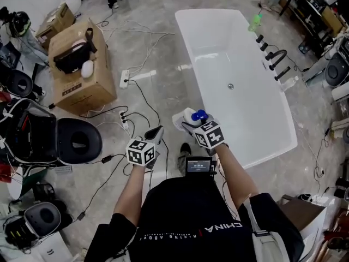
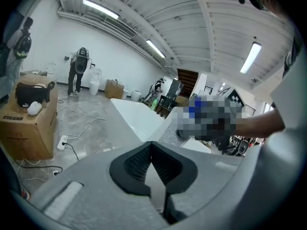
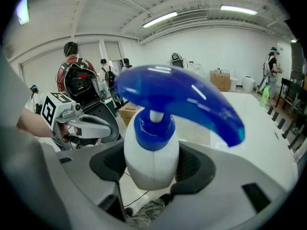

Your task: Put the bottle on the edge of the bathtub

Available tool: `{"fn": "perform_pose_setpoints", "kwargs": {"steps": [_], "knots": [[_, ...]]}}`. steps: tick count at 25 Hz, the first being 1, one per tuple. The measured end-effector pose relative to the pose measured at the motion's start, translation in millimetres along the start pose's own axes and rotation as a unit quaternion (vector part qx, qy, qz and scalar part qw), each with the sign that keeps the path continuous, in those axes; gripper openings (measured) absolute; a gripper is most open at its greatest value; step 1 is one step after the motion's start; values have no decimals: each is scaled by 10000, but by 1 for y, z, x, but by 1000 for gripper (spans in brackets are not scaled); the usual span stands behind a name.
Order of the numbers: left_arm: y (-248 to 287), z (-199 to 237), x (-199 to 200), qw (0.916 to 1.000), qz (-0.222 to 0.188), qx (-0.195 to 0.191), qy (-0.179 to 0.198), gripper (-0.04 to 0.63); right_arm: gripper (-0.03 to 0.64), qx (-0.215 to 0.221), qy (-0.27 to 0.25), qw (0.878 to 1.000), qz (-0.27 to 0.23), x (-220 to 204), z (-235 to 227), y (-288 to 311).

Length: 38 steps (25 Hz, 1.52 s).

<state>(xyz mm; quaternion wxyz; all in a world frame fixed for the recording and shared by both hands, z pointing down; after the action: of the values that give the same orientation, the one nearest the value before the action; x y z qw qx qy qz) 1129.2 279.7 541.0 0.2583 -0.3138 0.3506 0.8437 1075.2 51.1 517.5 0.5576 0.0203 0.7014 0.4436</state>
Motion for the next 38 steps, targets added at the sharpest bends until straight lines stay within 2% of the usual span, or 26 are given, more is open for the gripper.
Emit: {"fn": "perform_pose_setpoints", "kwargs": {"steps": [8, 12, 18, 24, 34, 38], "knots": [[69, 16, 68, 9998, -25, 172, 19, 9, 276, 108, -28, 9999, -5, 33, -96, 33], [90, 21, 92, 9996, -146, 241, -53, 9, 276, 196, -80, 9998, -4, 43, -126, 45], [111, 34, 112, 9993, -82, 357, 77, 9, 276, 280, -29, 9996, 6, 56, -157, 67], [136, 71, 141, 9994, -48, 342, -60, 9, 276, 344, -18, 9994, 81, 80, -182, 104], [197, 159, 241, 9998, 179, 93, 16, 9, 276, 118, 135, 9997, 184, 164, -254, 192], [215, 191, 281, 9994, 289, -47, 183, 9, 276, -15, 203, 9996, 170, 196, -276, 224]]}}
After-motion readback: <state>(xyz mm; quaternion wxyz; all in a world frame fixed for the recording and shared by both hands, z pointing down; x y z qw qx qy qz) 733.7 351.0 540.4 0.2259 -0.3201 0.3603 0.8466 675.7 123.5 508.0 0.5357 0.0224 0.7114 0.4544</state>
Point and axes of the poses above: the fingertips, and each gripper's own axes: y forward along the fingers, z to its left, x out of its top, the point moved 10 cm from there along -y, backward along the fingers, and after that the axes turned 15 degrees about -y, right-handed, at the moved point
